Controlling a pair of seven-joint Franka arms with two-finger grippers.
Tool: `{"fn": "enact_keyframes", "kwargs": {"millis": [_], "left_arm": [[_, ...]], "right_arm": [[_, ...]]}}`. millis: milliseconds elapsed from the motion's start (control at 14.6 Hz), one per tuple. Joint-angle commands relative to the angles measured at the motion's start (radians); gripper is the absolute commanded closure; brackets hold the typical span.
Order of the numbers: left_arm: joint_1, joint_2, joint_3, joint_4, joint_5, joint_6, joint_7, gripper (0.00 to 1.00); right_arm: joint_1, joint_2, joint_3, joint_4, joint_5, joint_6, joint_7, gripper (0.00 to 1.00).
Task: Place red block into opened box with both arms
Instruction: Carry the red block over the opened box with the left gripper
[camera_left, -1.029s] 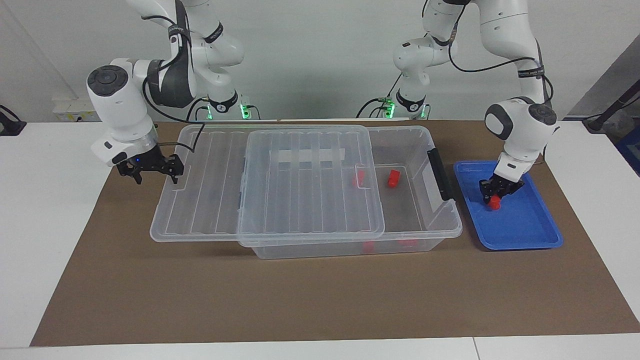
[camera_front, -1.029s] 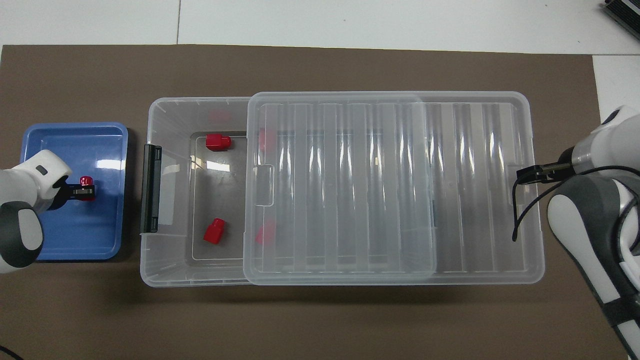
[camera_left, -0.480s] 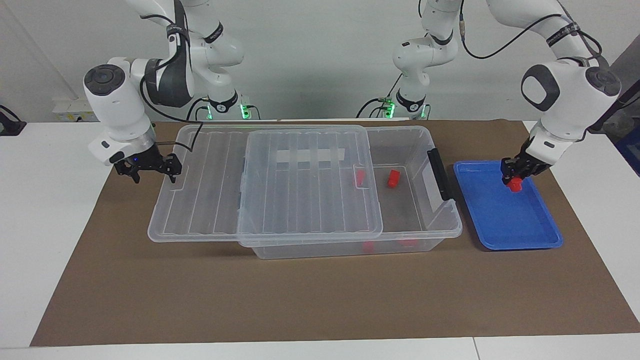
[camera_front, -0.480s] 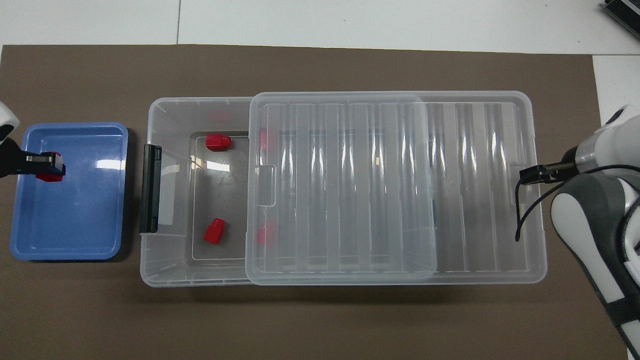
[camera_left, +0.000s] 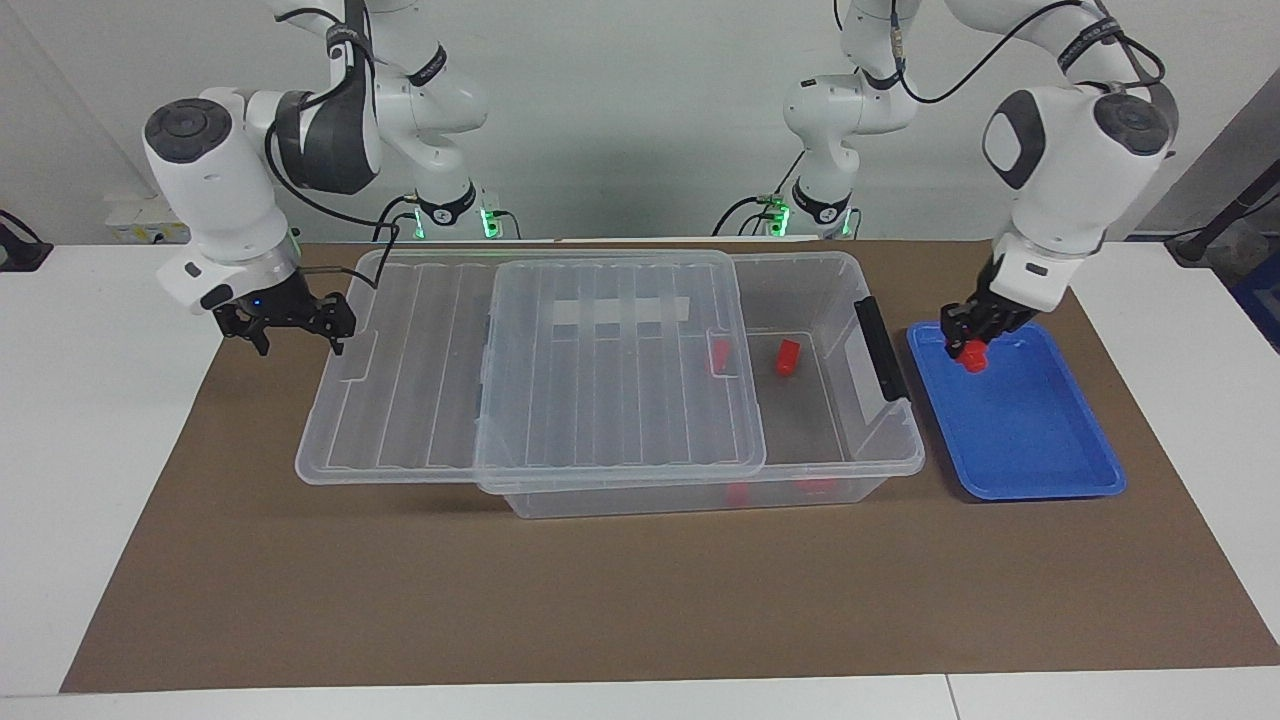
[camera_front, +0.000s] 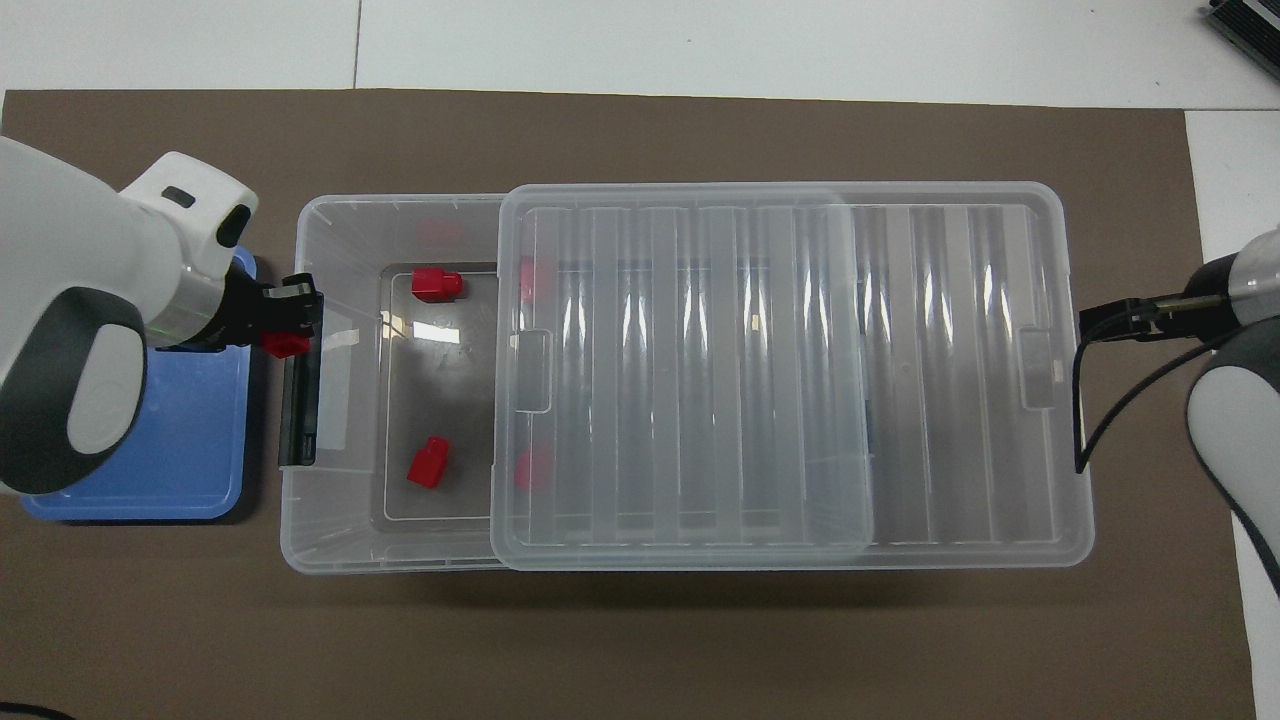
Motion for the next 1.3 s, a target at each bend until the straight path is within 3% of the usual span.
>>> {"fn": "enact_keyframes", "kwargs": {"millis": [0, 206, 411, 686, 1029, 1234], "left_arm": [[-0.059, -0.019, 0.021, -0.012, -0.009, -0.007, -0.097, 1.00], [-0.064, -0.065, 0.019, -0.130, -0.010, 0.107, -0.114, 1.00], [-0.096, -0.092, 0.018, -0.282, -0.010, 0.307, -0.175, 1.00], [-0.163, -0.052, 0.018, -0.305, -0.010, 0.402, -0.268, 1.00], [-0.172, -0.038, 0.019, -0.343, -0.009, 0.477, -0.254, 1.00], [-0.168, -0.003, 0.019, -0.383, -0.009, 0.591, -0.252, 1.00]], "right_arm": [[-0.010, -0.032, -0.002, 0.070, 0.037, -0.119, -0.009, 0.00], [-0.012, -0.020, -0.003, 0.197, 0.036, -0.287, 0.016, 0.00], [-0.013, -0.020, -0.003, 0.197, 0.037, -0.322, 0.070, 0.00], [-0.009, -0.026, 0.000, 0.187, 0.034, -0.309, 0.067, 0.00], [-0.009, -0.029, 0.000, 0.182, 0.034, -0.309, 0.066, 0.00], [-0.009, -0.029, 0.000, 0.183, 0.034, -0.309, 0.066, 0.00]]}}
